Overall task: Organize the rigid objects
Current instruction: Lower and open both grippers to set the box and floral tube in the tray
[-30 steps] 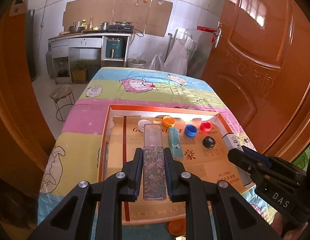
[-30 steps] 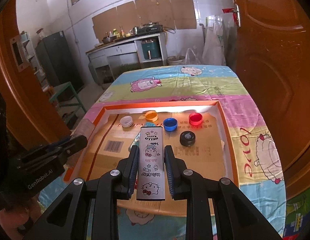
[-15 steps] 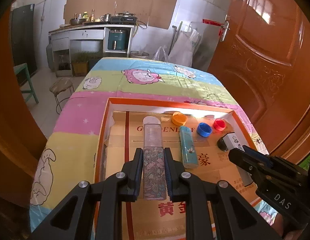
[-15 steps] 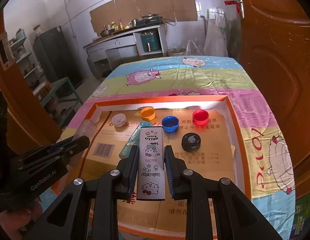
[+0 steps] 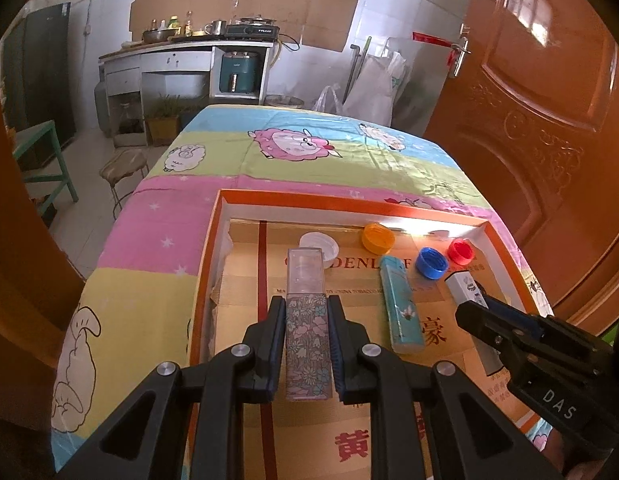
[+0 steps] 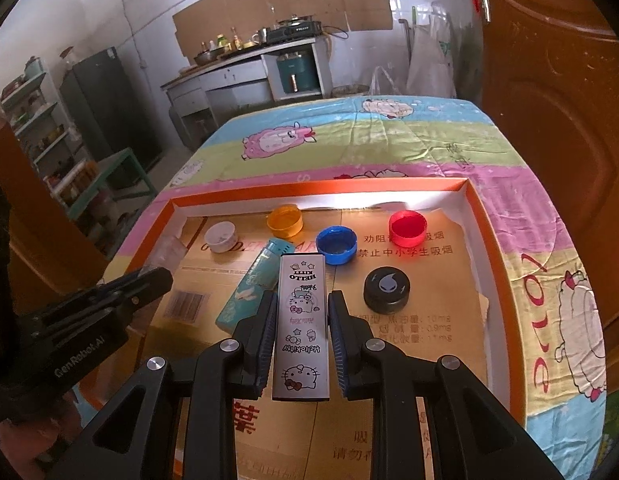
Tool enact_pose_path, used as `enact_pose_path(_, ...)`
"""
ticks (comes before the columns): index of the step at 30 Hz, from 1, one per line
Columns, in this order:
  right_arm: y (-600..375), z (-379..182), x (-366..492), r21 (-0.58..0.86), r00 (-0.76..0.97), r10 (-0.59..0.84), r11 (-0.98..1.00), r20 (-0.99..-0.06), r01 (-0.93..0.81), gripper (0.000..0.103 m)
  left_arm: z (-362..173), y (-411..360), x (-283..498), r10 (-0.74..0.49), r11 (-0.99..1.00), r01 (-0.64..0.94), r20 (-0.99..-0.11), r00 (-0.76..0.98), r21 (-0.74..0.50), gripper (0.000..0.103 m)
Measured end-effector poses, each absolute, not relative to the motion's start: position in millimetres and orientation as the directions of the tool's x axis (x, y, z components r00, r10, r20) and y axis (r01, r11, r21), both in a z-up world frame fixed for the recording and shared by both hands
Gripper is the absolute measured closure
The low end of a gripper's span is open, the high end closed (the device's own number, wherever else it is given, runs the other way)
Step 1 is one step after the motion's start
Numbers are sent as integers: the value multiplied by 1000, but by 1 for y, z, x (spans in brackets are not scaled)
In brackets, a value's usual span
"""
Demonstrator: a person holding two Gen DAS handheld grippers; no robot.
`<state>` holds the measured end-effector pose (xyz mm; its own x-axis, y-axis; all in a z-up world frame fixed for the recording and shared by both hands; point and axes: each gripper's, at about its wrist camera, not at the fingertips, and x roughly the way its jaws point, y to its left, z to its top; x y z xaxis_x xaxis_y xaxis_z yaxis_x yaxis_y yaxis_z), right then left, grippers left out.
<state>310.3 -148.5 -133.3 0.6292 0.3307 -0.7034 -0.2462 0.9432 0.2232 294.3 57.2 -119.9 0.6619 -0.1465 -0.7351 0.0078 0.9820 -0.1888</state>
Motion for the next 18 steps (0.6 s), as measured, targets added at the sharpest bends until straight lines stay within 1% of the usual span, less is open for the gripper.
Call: enact_pose_path(18, -140, -145, 319, 180, 625, 297, 953, -722, -244, 77, -131, 61, 305, -166, 978, 7, -748, 643, -211, 82)
